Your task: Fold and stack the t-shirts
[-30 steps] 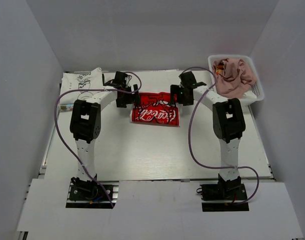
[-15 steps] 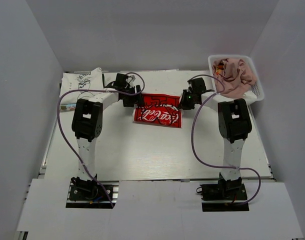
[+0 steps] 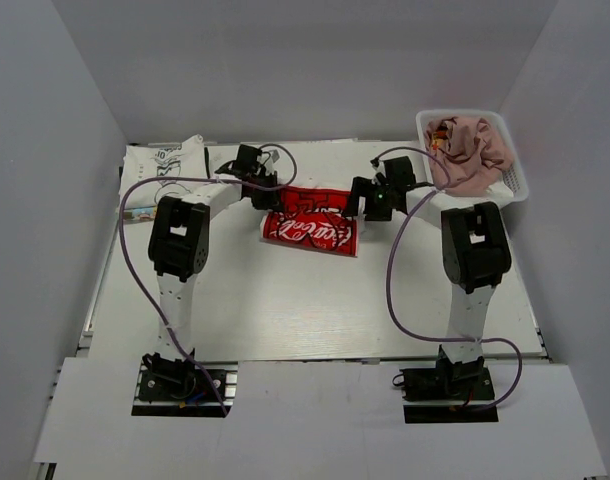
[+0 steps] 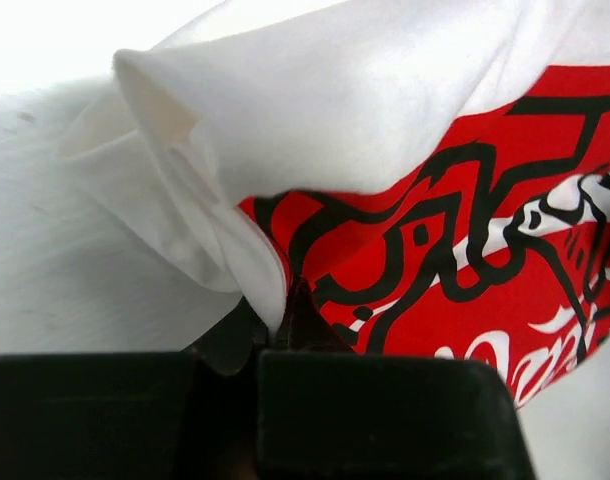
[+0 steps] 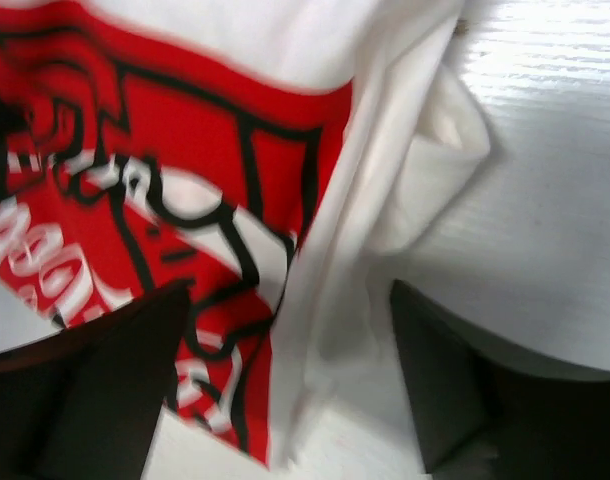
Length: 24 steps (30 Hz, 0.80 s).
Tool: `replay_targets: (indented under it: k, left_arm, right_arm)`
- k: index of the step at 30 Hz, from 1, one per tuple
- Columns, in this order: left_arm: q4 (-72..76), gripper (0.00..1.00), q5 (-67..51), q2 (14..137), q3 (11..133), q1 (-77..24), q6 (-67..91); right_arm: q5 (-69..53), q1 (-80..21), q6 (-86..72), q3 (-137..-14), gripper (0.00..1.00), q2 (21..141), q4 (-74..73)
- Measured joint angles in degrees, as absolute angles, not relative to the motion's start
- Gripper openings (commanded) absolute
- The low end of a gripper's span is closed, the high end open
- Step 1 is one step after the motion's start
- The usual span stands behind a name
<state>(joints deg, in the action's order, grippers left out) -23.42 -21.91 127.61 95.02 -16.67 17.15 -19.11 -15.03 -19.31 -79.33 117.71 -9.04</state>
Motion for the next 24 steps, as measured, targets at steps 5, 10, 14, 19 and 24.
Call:
replay_targets:
  k: [5, 10, 14, 19, 24]
  left_arm:
    - [-27.38, 0.00, -13.34, 124.42, 97.58, -17.04, 11.05]
    - [-30.33, 0.00, -3.88, 115.85, 97.60, -16.01, 4.71]
    - [-32.88, 0.00, 4.36, 111.04, 100.51, -15.09, -1.02]
    - [-36.16, 0.00, 11.66, 111.81, 106.96, -12.78, -7.25]
    - [-40.77, 0.00, 13.76, 116.25, 116.97, -7.49, -10.83]
  right_arm:
    - [-18.96, -15.16, -17.82, -73.63, 0.90, 109.67, -8.10]
    - [-18.26, -15.11, -17.72, -69.82, 0.90, 103.24, -6.57]
    - [-17.43, -15.11, -17.63, -68.36, 0.90, 101.12, -6.44]
    - [-15.27, -15.11, -17.54, -67.29, 0.90, 100.53, -7.14]
    - [-13.98, -15.11, -17.45, -67.26, 0.90, 100.53, -7.73]
